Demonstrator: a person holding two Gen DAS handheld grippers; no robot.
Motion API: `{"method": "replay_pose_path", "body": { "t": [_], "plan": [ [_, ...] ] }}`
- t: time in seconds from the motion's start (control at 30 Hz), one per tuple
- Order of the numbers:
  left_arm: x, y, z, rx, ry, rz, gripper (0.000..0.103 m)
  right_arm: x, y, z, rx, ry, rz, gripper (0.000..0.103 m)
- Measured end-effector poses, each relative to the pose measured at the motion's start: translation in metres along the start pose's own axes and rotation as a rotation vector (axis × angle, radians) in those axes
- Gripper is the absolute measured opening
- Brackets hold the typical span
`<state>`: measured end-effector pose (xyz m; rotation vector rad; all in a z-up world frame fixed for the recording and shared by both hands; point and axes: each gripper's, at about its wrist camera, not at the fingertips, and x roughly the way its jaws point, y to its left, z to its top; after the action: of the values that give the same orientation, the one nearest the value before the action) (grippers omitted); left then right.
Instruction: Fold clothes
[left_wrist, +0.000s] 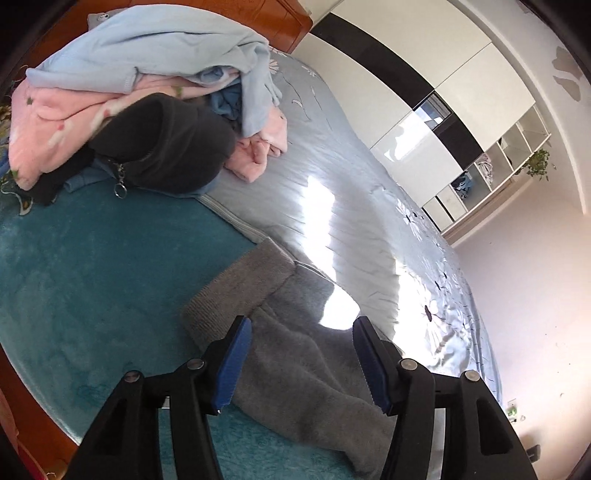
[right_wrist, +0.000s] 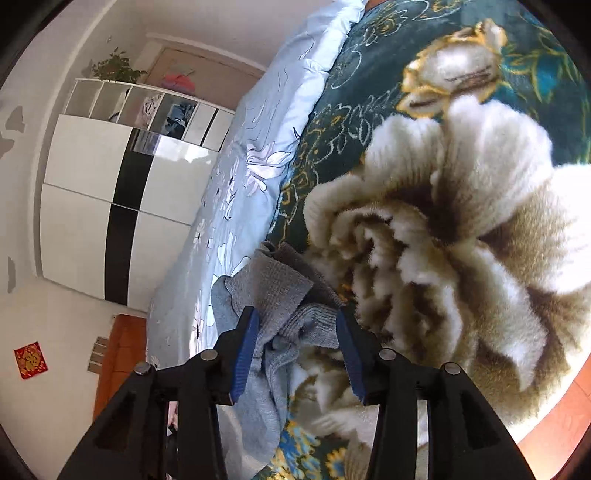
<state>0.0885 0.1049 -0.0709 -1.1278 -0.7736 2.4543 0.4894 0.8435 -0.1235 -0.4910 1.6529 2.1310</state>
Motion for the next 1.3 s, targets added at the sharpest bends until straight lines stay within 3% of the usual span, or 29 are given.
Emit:
{"method": "replay_pose_path", "body": {
  "t": [0.23, 0.4, 0.5, 0.57, 0.63, 0.73, 0.9, 0.97, 1.07, 1.13, 1.2, 1.3],
  "plan": [
    [0.002, -0.042, 0.000, 0.038, -0.019, -0.073, 0.061, 0.010, -0.006, -0.005, 0.050, -0.006, -0.056, 0.046],
    [0.015, -0.060, -0.011, 0.061, 0.030, -0.094, 0.061, 0.037, 0.012, 0.001, 0.041, 0.000, -0.076, 0.046],
    [0.021, -0.067, -0.018, 0.071, 0.055, -0.101, 0.061, 0.045, 0.023, 0.010, 0.006, -0.006, -0.072, 0.019],
    [0.022, -0.070, -0.021, 0.079, 0.061, -0.104, 0.061, 0.043, 0.030, 0.018, -0.030, -0.021, -0.068, 0.018],
    [0.023, -0.071, -0.022, 0.093, 0.062, -0.108, 0.061, 0.032, 0.045, 0.021, -0.163, -0.069, -0.095, 0.017],
    [0.025, -0.070, -0.025, 0.108, 0.067, -0.100, 0.061, 0.016, 0.064, 0.025, -0.346, -0.129, -0.137, 0.017],
    [0.032, -0.061, -0.027, 0.078, 0.092, -0.084, 0.061, 0.029, 0.019, 0.020, -0.287, -0.039, -0.216, 0.021],
    [0.031, -0.060, -0.026, 0.083, 0.093, -0.075, 0.061, 0.016, 0.014, 0.019, -0.272, -0.075, -0.217, 0.030],
    [0.031, -0.059, -0.025, 0.084, 0.088, -0.065, 0.061, -0.011, 0.025, 0.017, -0.314, -0.164, -0.254, 0.032],
    [0.033, -0.060, -0.026, 0.074, 0.092, -0.071, 0.061, -0.020, 0.035, 0.013, -0.323, -0.166, -0.170, 0.034],
    [0.036, -0.061, -0.028, 0.069, 0.099, -0.078, 0.061, -0.010, 0.042, 0.010, -0.310, -0.114, -0.100, 0.043],
    [0.041, -0.068, -0.032, 0.082, 0.120, -0.087, 0.061, 0.016, 0.048, 0.005, -0.301, -0.055, -0.090, 0.043]
  ]
}}
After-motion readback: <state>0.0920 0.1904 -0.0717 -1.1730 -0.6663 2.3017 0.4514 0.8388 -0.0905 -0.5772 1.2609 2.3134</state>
